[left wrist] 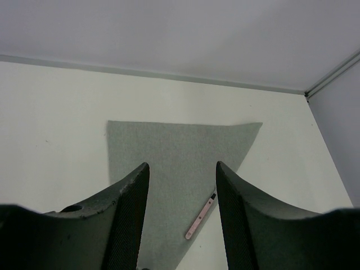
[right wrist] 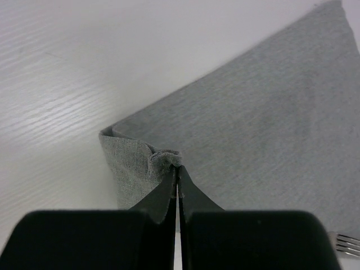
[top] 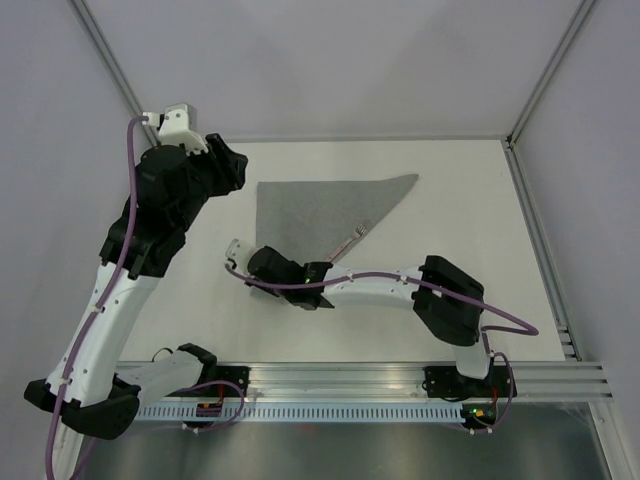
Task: Fold the napkin, place the utensils inside, and roll it up
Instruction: Fold the napkin
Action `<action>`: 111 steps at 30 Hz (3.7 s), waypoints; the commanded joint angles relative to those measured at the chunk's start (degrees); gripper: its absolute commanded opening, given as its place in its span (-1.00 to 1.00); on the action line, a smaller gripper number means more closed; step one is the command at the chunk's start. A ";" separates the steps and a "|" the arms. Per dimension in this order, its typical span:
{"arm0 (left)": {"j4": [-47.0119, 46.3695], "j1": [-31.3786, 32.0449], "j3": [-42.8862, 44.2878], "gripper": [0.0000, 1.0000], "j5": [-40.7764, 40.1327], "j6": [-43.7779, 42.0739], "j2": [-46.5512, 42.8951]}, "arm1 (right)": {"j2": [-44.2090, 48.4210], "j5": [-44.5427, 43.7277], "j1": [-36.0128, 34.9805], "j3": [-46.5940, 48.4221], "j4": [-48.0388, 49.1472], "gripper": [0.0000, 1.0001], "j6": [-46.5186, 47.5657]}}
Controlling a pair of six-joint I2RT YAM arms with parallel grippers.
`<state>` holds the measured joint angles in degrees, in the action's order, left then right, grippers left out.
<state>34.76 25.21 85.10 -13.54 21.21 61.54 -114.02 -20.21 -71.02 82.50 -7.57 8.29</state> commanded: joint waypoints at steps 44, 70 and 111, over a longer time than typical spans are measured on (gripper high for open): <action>-8.48 0.01 -0.02 0.14 5.19 0.32 7.10 | 10.39 8.16 39.03 -12.63 -0.16 -0.99 0.85; -10.86 0.01 -4.15 0.15 8.09 0.50 7.28 | 6.17 8.95 41.58 -8.76 -2.09 -0.39 0.67; -15.16 0.01 -5.82 0.16 11.17 1.11 10.44 | -17.73 38.05 70.58 19.81 -13.61 0.30 -26.13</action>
<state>21.91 25.21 79.50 -3.84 21.21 72.34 -130.39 16.38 -0.95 100.03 -21.41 -14.39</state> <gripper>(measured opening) 0.578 0.650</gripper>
